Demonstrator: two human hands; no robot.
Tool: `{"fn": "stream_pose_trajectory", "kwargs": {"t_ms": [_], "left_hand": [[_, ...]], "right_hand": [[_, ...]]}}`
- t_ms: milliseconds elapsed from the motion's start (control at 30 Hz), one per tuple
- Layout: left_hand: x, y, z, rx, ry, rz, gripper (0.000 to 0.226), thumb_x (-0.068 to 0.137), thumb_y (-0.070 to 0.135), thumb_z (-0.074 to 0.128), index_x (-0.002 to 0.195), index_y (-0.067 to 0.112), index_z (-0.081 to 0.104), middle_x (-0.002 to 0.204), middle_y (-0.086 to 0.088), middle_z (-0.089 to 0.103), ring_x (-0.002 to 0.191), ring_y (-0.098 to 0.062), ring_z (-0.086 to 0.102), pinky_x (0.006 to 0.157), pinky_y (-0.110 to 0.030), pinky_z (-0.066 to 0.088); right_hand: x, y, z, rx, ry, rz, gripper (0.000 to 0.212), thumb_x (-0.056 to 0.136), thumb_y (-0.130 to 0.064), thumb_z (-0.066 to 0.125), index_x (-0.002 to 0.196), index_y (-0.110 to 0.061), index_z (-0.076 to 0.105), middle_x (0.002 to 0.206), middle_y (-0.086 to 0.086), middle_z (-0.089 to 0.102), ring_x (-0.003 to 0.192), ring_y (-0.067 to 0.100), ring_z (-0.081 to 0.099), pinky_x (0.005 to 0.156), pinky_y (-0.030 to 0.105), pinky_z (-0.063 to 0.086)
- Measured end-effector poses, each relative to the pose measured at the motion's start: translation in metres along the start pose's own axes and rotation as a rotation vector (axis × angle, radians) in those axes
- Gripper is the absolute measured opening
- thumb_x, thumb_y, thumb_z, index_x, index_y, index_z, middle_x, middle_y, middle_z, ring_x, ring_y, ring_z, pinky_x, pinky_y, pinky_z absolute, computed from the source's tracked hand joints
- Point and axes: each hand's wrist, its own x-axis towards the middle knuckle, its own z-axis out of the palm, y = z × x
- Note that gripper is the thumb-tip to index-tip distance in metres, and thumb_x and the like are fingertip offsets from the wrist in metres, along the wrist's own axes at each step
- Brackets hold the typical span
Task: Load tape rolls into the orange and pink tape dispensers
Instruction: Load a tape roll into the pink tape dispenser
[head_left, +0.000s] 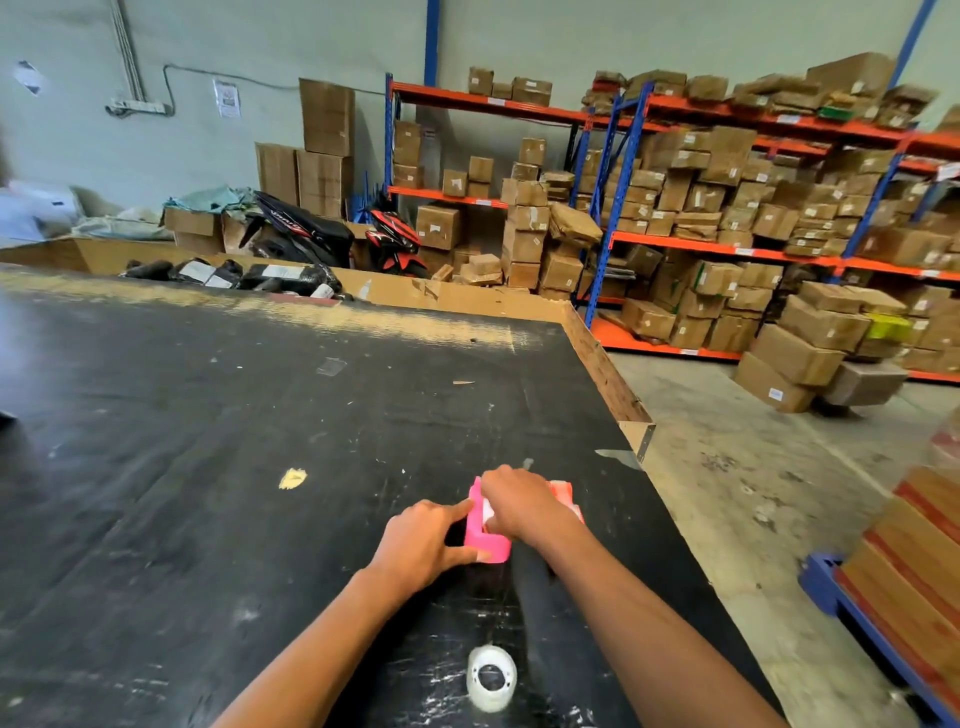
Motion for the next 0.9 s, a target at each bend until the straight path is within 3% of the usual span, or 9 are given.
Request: {"fn": "stream_pose_trajectory", "kwargs": {"t_ms": [100, 233, 400, 467, 533, 600, 667, 800, 900], "left_hand": [[0.0, 0.0, 0.0, 0.012, 0.002, 0.0, 0.062, 0.069, 0.074, 0.056, 0.119, 0.037, 0.056, 0.095, 0.0, 0.073, 0.094, -0.025, 0.065, 0.079, -0.039, 0.053], [0.0, 0.0, 0.0, -0.028, -0.025, -0.018, 0.062, 0.071, 0.07, 0.058, 0.124, 0.039, 0.053, 0.104, 0.004, 0.072, 0.1, -0.022, 0.065, 0.079, -0.038, 0.053], [-0.008, 0.004, 0.001, -0.234, 0.02, -0.069, 0.083, 0.075, 0.045, 0.067, 0.148, 0.026, 0.031, 0.149, 0.003, 0.043, 0.138, -0.019, 0.038, 0.11, -0.04, 0.038], [-0.014, 0.017, -0.004, -0.478, 0.152, -0.103, 0.058, 0.083, 0.024, 0.065, 0.139, 0.019, 0.049, 0.138, -0.003, 0.057, 0.124, -0.018, 0.053, 0.106, -0.036, 0.043], [-0.023, 0.042, -0.012, -0.865, 0.171, -0.199, 0.026, 0.089, 0.017, 0.06, 0.113, 0.012, 0.07, 0.11, -0.01, 0.072, 0.095, -0.018, 0.067, 0.087, -0.031, 0.056], [-0.031, 0.066, -0.017, -1.107, 0.066, -0.261, 0.028, 0.093, 0.023, 0.057, 0.094, 0.001, 0.074, 0.087, -0.014, 0.073, 0.074, -0.017, 0.069, 0.068, -0.023, 0.059], [-0.037, 0.082, -0.016, -1.201, 0.06, -0.279, 0.036, 0.092, 0.025, 0.058, 0.09, -0.009, 0.071, 0.076, -0.017, 0.069, 0.062, -0.015, 0.067, 0.061, -0.019, 0.058], [-0.043, 0.094, -0.011, -1.269, 0.089, -0.272, 0.031, 0.089, 0.024, 0.063, 0.09, -0.006, 0.074, 0.074, -0.013, 0.07, 0.061, -0.013, 0.067, 0.062, -0.017, 0.059], [-0.046, 0.099, -0.01, -1.32, 0.068, -0.274, 0.031, 0.086, 0.027, 0.067, 0.089, -0.002, 0.076, 0.077, -0.014, 0.073, 0.068, -0.015, 0.07, 0.065, -0.019, 0.059]], "right_hand": [[-0.009, 0.002, 0.005, 0.005, 0.071, -0.019, 0.023, 0.083, -0.004, 0.054, 0.105, -0.001, 0.06, 0.113, 0.023, 0.063, 0.106, 0.043, 0.06, 0.072, 0.039, 0.042], [-0.024, 0.013, 0.005, 0.227, 0.204, -0.027, 0.019, 0.082, -0.014, 0.055, 0.098, -0.005, 0.059, 0.107, 0.018, 0.064, 0.098, 0.038, 0.06, 0.071, 0.037, 0.04], [-0.056, 0.032, 0.001, 0.475, 0.354, 0.0, 0.022, 0.077, -0.024, 0.066, 0.097, -0.014, 0.065, 0.095, 0.009, 0.064, 0.091, 0.027, 0.059, 0.078, 0.042, 0.049], [-0.071, 0.039, 0.0, 0.493, 0.38, -0.025, 0.026, 0.077, -0.025, 0.069, 0.102, -0.017, 0.066, 0.096, 0.01, 0.063, 0.093, 0.027, 0.059, 0.08, 0.041, 0.048], [-0.083, 0.041, -0.001, 0.518, 0.405, -0.07, 0.031, 0.078, -0.025, 0.07, 0.108, -0.019, 0.066, 0.096, 0.009, 0.062, 0.093, 0.026, 0.059, 0.082, 0.039, 0.047], [-0.094, 0.04, -0.001, 0.543, 0.425, -0.113, 0.034, 0.079, -0.023, 0.069, 0.111, -0.015, 0.065, 0.099, 0.012, 0.062, 0.095, 0.027, 0.059, 0.084, 0.039, 0.048], [-0.105, 0.037, 0.001, 0.598, 0.449, -0.117, 0.035, 0.078, -0.022, 0.069, 0.11, -0.009, 0.065, 0.103, 0.015, 0.063, 0.097, 0.028, 0.059, 0.086, 0.042, 0.05], [-0.122, 0.036, 0.002, 0.724, 0.562, -0.047, 0.039, 0.081, -0.02, 0.069, 0.119, -0.008, 0.064, 0.096, 0.006, 0.06, 0.088, 0.017, 0.059, 0.079, 0.029, 0.048], [-0.129, 0.037, 0.007, 0.758, 0.609, -0.067, 0.022, 0.081, -0.012, 0.067, 0.103, -0.009, 0.07, 0.081, 0.001, 0.057, 0.073, 0.016, 0.058, 0.068, 0.037, 0.051]]}}
